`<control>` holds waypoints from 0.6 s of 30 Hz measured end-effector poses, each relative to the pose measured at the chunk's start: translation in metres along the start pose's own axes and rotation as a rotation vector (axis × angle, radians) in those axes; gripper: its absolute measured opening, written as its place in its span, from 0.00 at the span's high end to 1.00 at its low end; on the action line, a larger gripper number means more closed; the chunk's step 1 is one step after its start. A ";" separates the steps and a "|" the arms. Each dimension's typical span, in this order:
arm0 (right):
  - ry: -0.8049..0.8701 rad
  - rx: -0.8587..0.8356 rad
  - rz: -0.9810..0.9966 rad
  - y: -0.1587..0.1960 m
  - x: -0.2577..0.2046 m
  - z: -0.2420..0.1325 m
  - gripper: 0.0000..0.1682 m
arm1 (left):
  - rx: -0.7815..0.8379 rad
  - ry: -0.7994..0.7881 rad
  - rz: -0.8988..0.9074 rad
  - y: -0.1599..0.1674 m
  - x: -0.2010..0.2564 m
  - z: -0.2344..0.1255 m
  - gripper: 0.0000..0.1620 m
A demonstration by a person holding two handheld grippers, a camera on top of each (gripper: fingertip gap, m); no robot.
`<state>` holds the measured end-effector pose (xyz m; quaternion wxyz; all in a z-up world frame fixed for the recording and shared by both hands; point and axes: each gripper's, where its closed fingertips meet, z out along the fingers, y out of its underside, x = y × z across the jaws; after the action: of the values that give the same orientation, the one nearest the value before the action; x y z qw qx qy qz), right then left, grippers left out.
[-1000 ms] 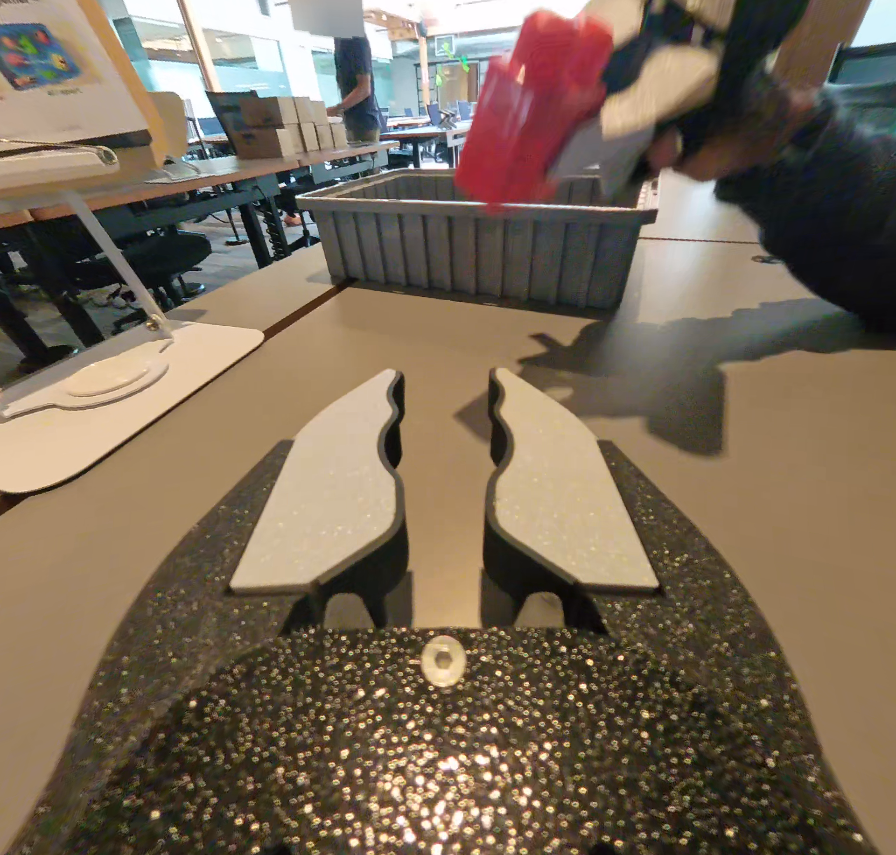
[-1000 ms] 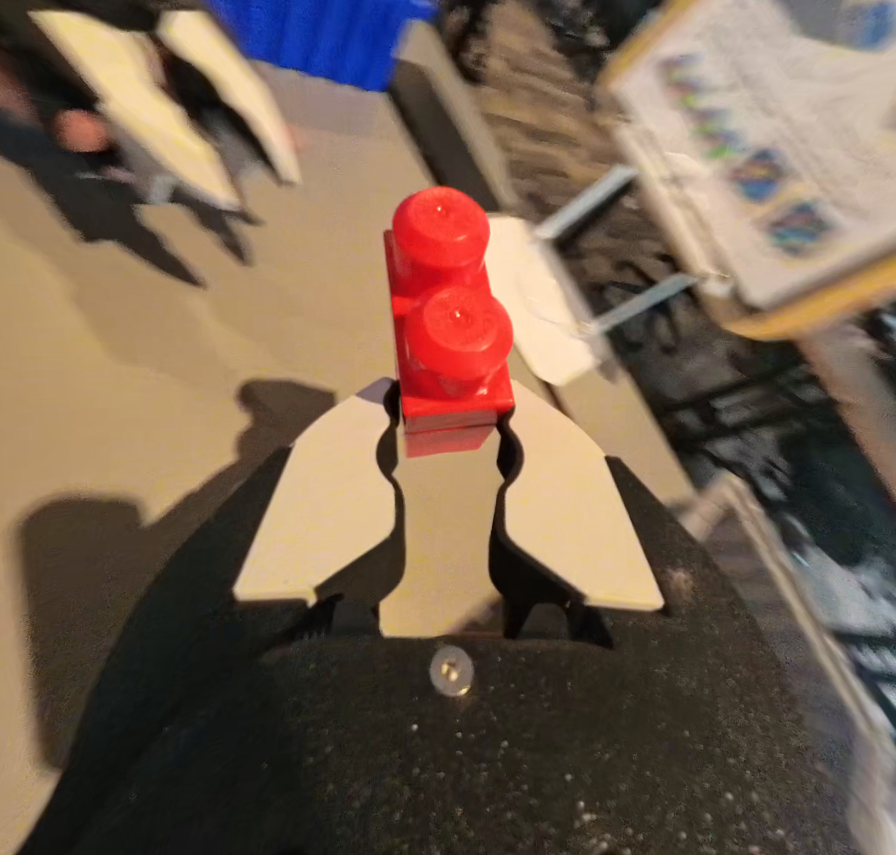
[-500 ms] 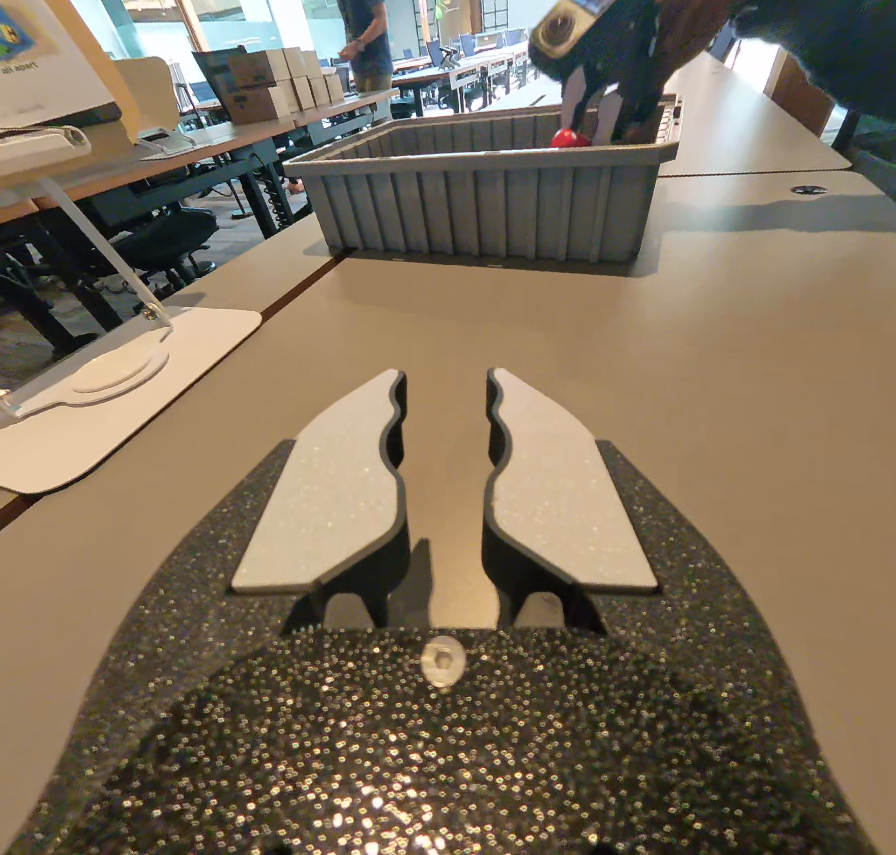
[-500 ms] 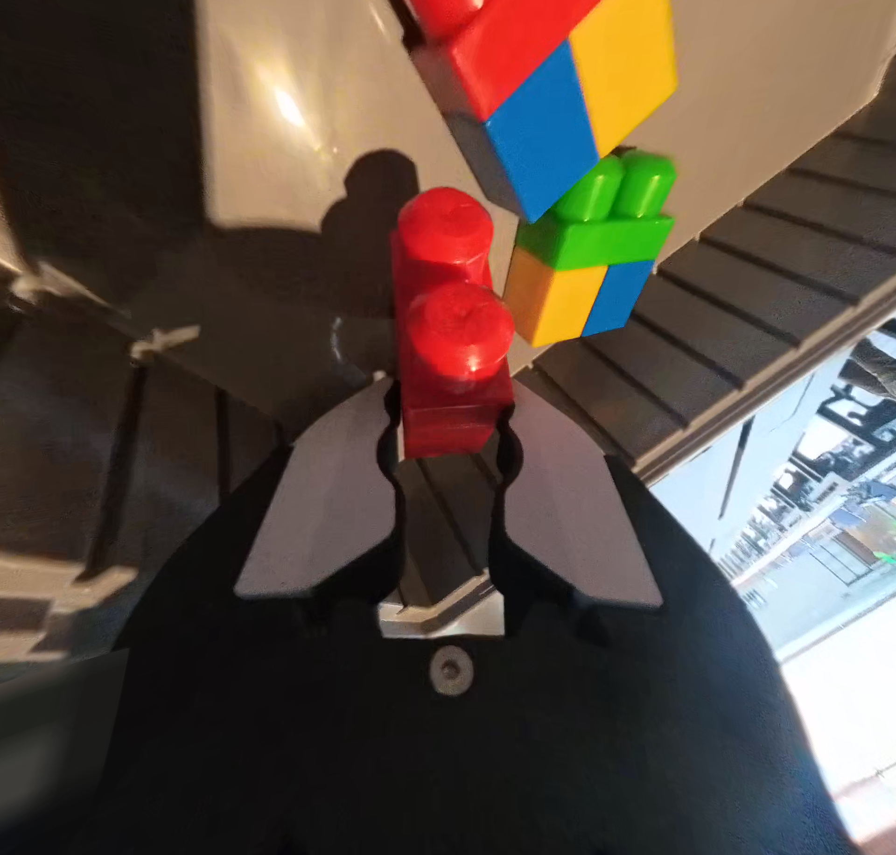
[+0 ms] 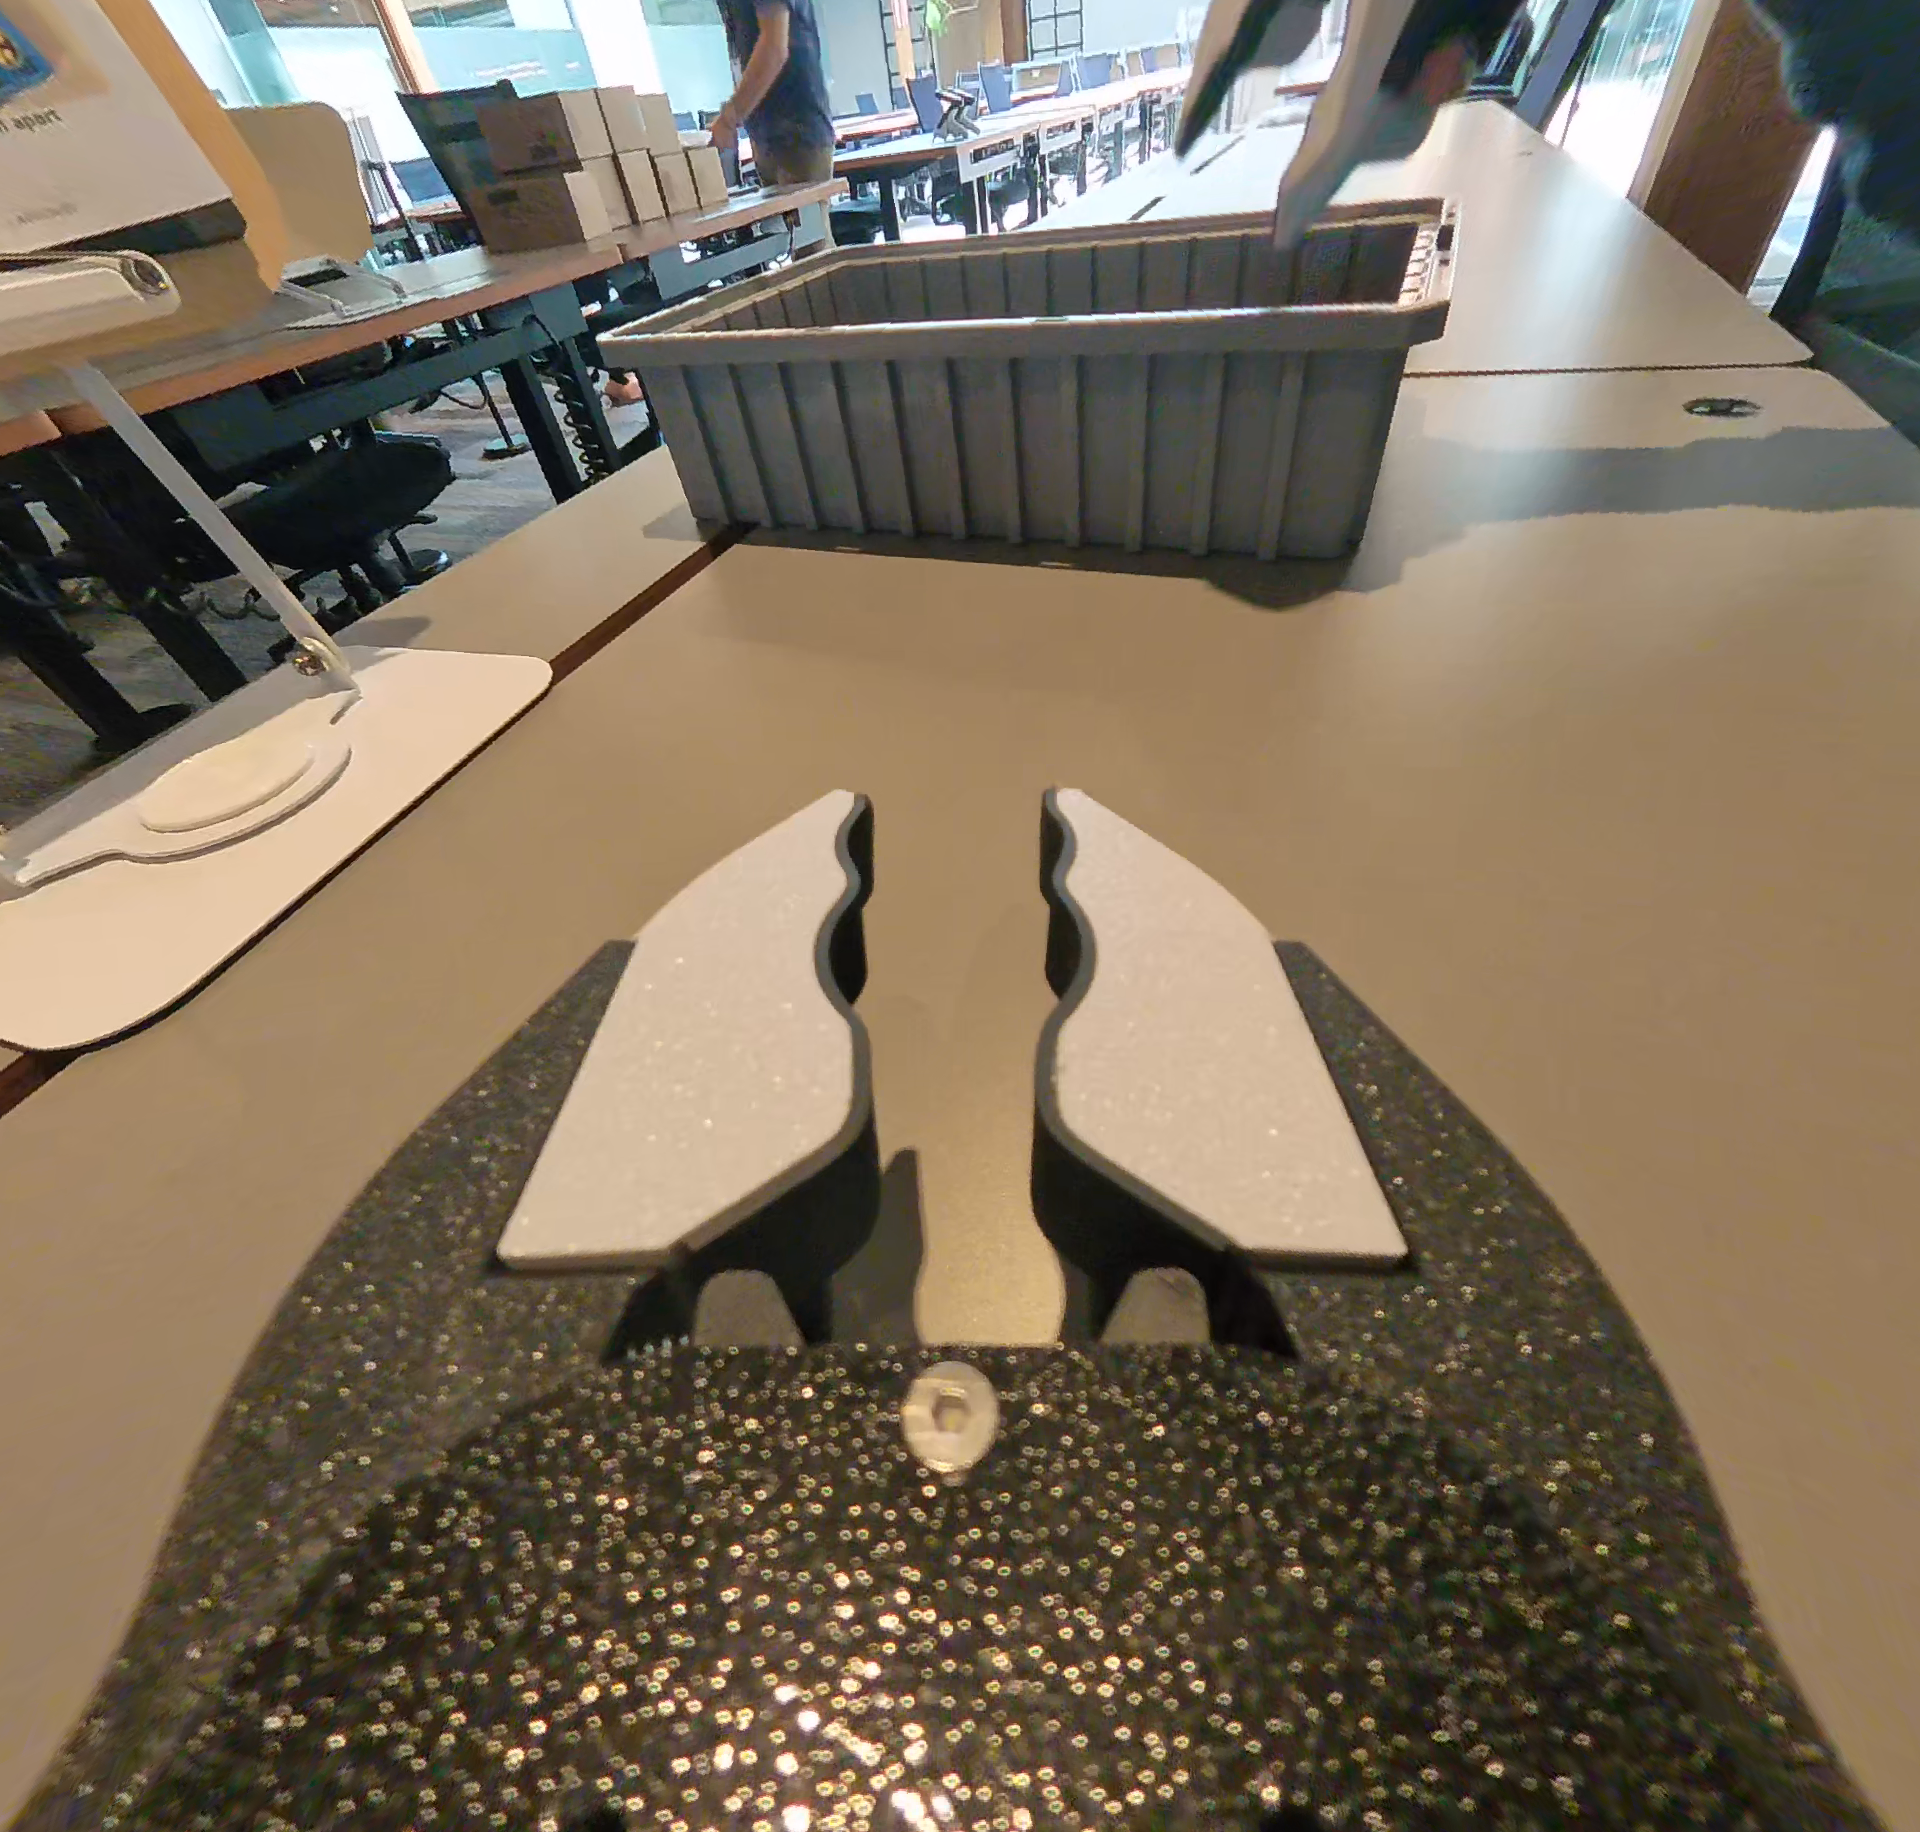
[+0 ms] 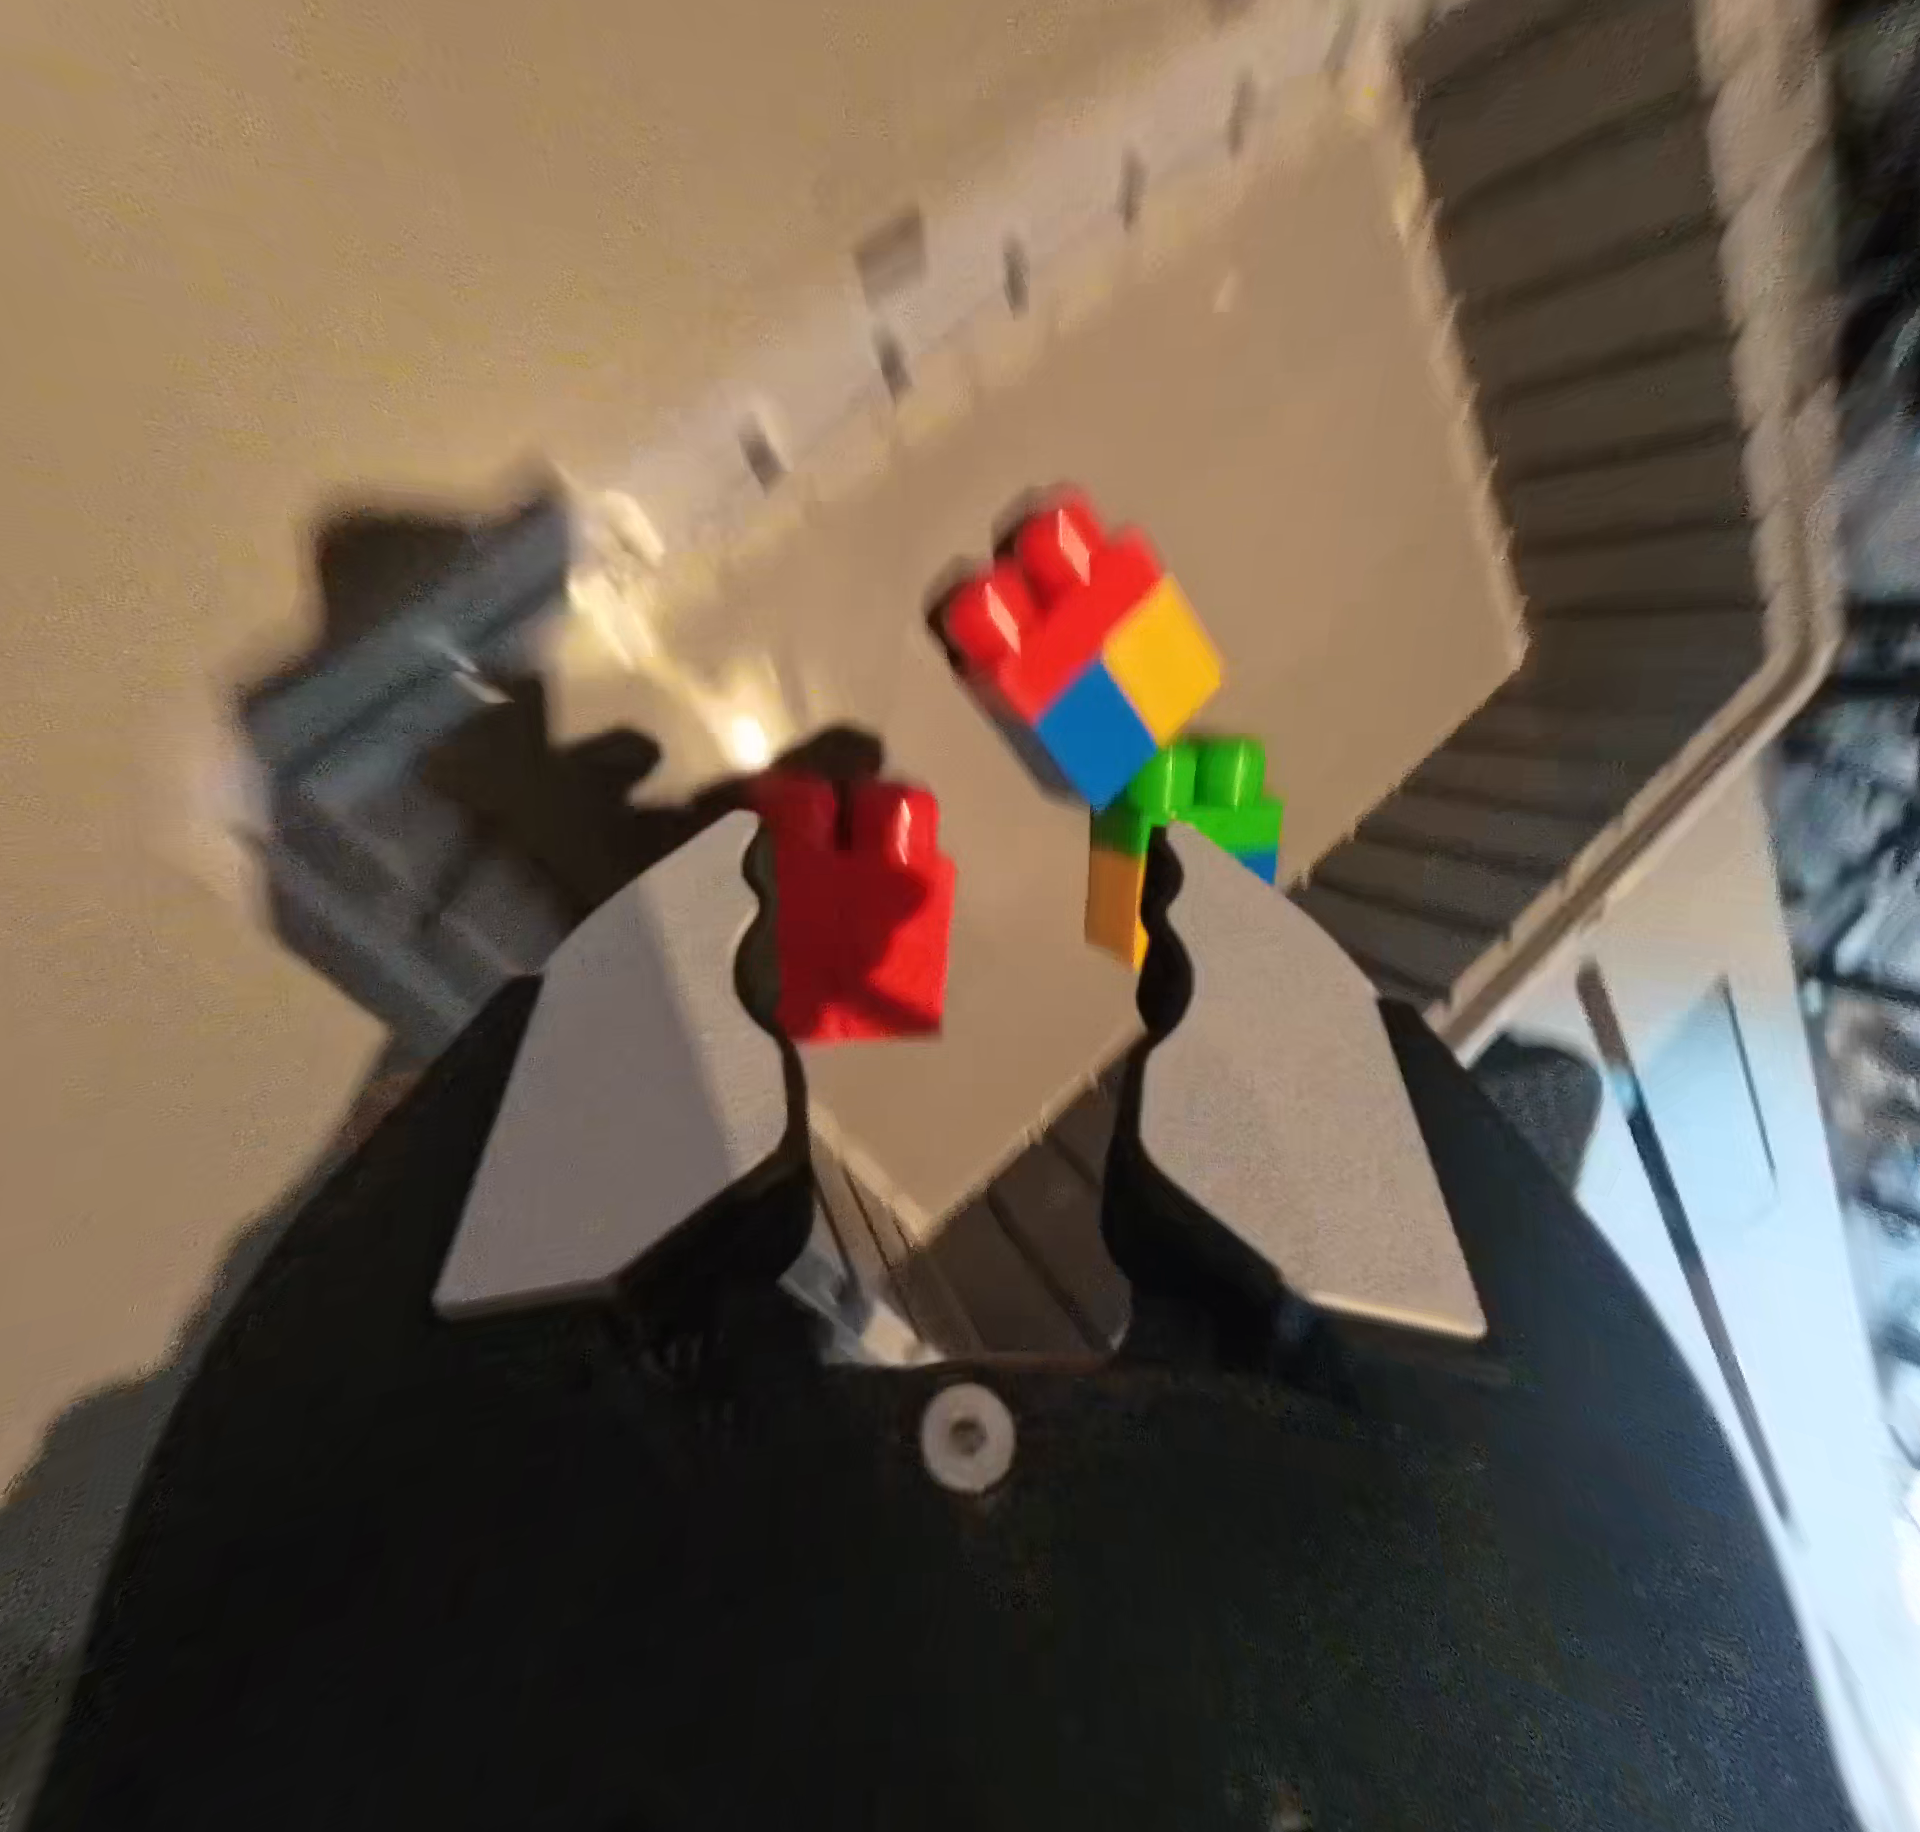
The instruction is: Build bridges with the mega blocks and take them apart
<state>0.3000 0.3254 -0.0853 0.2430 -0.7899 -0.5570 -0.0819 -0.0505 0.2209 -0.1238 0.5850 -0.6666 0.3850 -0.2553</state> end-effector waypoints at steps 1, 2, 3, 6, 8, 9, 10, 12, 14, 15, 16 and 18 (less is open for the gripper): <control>-0.015 0.127 0.004 -0.024 -0.011 -0.014 0.62 | -0.003 0.000 0.001 0.000 0.000 0.000 0.82; -0.064 0.253 -0.007 -0.050 -0.031 -0.027 0.65 | -0.008 0.000 0.003 0.001 0.000 0.001 0.82; -0.129 0.360 -0.034 -0.074 -0.058 -0.037 0.68 | -0.014 0.001 0.006 0.002 0.001 0.001 0.82; -0.259 0.487 -0.157 -0.124 -0.144 -0.034 0.70 | -0.032 -0.010 0.005 0.003 0.002 0.003 0.81; -0.341 0.486 -0.227 -0.143 -0.202 -0.009 0.70 | -0.039 -0.028 -0.039 0.001 0.003 0.002 0.81; -0.386 0.476 -0.250 -0.148 -0.228 0.006 0.69 | -0.044 -0.045 -0.062 -0.002 0.004 -0.001 0.80; -0.426 0.463 -0.263 -0.152 -0.249 0.021 0.68 | -0.047 -0.068 -0.083 -0.007 0.006 -0.007 0.78; -0.511 0.443 -0.260 -0.153 -0.283 0.042 0.66 | -0.058 -0.148 -0.143 -0.021 0.007 -0.033 0.73; -0.578 0.454 -0.233 -0.153 -0.303 0.052 0.65 | -0.087 -0.243 -0.189 -0.038 0.007 -0.079 0.69; -0.594 0.496 -0.208 -0.157 -0.307 0.051 0.65 | -0.127 -0.314 -0.167 -0.045 0.002 -0.110 0.69; -0.609 0.523 -0.195 -0.158 -0.309 0.050 0.65 | -0.175 -0.416 -0.119 -0.052 -0.009 -0.145 0.69; -0.619 0.530 -0.199 -0.158 -0.310 0.050 0.65 | -0.300 -0.655 -0.025 -0.061 -0.045 -0.224 0.70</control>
<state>0.0346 0.1300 -0.2065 0.2497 -0.6298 -0.6792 0.2823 -0.2399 0.1282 -0.0177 0.5696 -0.7963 0.2021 0.0240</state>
